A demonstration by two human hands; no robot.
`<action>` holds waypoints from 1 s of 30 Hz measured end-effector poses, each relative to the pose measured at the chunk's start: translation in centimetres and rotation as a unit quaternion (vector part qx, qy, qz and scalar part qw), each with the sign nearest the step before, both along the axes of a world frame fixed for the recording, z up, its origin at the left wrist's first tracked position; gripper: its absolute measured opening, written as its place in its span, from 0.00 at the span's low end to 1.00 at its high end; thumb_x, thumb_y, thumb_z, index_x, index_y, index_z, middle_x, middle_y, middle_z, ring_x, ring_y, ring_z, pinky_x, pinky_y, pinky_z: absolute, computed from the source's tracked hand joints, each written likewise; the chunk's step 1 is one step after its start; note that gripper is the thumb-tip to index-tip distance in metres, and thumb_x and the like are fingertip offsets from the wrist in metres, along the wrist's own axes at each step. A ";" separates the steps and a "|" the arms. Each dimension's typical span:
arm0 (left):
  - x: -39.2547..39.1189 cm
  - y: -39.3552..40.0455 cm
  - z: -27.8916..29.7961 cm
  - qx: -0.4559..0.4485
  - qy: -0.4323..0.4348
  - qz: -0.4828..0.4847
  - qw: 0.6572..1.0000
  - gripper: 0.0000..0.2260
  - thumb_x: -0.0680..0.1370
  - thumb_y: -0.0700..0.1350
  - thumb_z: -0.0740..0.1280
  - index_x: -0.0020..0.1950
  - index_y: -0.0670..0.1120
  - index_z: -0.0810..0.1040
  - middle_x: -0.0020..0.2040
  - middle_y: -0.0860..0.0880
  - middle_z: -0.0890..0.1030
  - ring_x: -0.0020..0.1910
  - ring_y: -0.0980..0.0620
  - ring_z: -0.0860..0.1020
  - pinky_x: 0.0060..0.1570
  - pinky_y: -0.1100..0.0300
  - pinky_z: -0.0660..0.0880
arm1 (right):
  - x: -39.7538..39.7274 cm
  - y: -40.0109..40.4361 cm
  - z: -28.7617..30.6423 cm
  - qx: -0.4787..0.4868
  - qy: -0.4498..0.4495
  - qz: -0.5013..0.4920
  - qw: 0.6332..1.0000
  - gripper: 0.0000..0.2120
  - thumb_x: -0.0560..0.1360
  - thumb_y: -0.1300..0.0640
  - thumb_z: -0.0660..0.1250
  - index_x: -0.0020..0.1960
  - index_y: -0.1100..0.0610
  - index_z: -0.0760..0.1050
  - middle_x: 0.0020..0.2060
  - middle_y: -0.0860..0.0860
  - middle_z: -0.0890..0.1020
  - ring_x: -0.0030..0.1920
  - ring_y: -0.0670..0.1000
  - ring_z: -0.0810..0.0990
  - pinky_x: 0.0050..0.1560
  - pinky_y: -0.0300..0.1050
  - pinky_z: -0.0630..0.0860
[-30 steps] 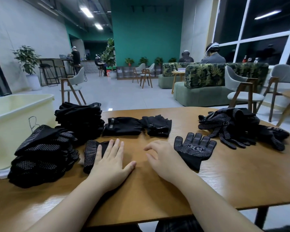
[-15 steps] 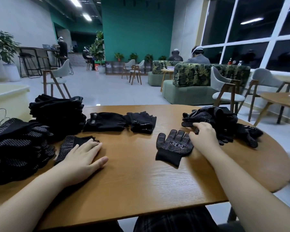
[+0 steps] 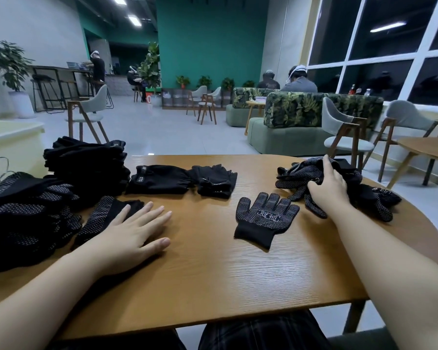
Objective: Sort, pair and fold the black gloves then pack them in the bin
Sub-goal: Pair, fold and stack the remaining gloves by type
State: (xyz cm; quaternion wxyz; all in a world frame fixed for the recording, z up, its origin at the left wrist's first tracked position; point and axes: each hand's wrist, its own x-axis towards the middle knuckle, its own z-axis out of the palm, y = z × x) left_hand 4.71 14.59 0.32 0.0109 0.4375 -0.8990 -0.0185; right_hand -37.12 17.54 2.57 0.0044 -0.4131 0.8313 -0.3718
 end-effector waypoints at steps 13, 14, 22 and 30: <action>-5.3 2.3 0.1 0.081 0.123 0.003 0.989 0.28 0.77 0.66 0.44 0.76 0.60 0.49 0.68 0.66 0.48 0.63 0.69 0.40 0.68 0.67 0.37 | -0.5 -0.9 -0.1 -0.047 0.024 0.033 0.998 0.33 0.77 0.57 0.60 0.78 0.56 0.49 0.76 0.53 0.56 0.74 0.55 0.57 0.72 0.55 0.58; -5.1 2.3 -0.1 0.087 0.138 0.006 0.987 0.30 0.75 0.68 0.43 0.76 0.60 0.50 0.67 0.66 0.49 0.63 0.69 0.41 0.67 0.68 0.39 | -0.2 -0.8 -0.2 -0.059 0.032 0.042 0.997 0.32 0.77 0.57 0.60 0.78 0.56 0.49 0.76 0.53 0.56 0.75 0.54 0.56 0.72 0.54 0.58; -4.8 1.8 -0.8 0.056 0.161 -0.008 0.985 0.32 0.73 0.68 0.43 0.75 0.59 0.54 0.75 0.58 0.58 0.65 0.71 0.45 0.68 0.68 0.42 | 6.5 1.2 -0.4 -0.117 0.124 0.184 0.968 0.28 0.78 0.59 0.61 0.75 0.57 0.58 0.74 0.52 0.63 0.76 0.47 0.51 0.75 0.51 0.51; -4.4 1.4 -1.4 0.033 0.180 -0.003 0.983 0.37 0.69 0.75 0.42 0.73 0.60 0.58 0.74 0.61 0.59 0.72 0.67 0.52 0.73 0.63 0.50 | 12.6 5.5 -1.4 -0.126 0.131 0.444 0.877 0.16 0.74 0.56 0.64 0.60 0.53 0.79 0.60 0.32 0.69 0.65 0.28 0.63 0.67 0.29 0.59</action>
